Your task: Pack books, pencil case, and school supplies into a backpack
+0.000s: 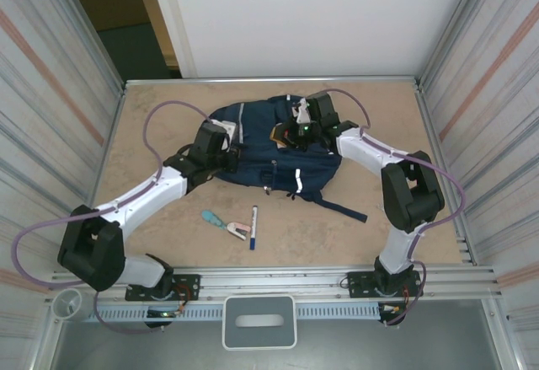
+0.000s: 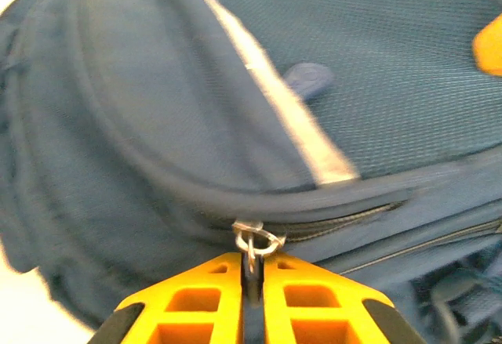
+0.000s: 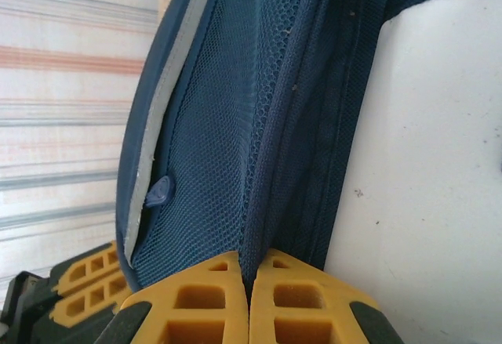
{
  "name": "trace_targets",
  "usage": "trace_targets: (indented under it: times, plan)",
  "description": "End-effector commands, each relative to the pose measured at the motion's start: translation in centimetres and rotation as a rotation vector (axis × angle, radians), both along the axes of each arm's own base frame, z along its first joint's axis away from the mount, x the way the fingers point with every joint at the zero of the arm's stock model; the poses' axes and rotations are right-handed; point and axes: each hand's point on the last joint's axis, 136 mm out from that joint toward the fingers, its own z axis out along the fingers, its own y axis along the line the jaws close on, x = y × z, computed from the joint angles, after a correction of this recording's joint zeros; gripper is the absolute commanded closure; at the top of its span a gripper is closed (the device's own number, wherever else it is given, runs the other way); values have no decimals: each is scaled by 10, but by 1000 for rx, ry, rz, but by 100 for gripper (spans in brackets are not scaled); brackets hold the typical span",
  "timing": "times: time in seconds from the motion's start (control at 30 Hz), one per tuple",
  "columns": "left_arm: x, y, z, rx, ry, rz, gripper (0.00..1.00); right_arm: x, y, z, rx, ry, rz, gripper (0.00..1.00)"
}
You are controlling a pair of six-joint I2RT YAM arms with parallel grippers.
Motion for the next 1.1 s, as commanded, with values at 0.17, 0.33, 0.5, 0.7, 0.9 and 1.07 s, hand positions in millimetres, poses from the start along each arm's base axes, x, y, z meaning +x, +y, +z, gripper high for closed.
trace_targets:
  times: [0.17,0.33,0.5,0.7,0.9,1.07]
  plan:
    - [-4,60,-15,98,41,135,100,27,-20,41,14,-145,36,100]
    - [-2,53,-15,68,42,80,100,27,-10,43,48,-142,91,100]
    - [-6,35,-17,20,47,-22,100,31,-3,42,39,-135,126,100]
    - [-14,9,-18,-99,72,-129,100,39,4,41,-8,-151,137,100]
    - [-22,-18,-22,-188,108,-221,100,46,-3,43,-86,-185,125,93]
    - [-24,-32,-34,-195,148,-229,100,41,-12,22,-138,-150,110,75]
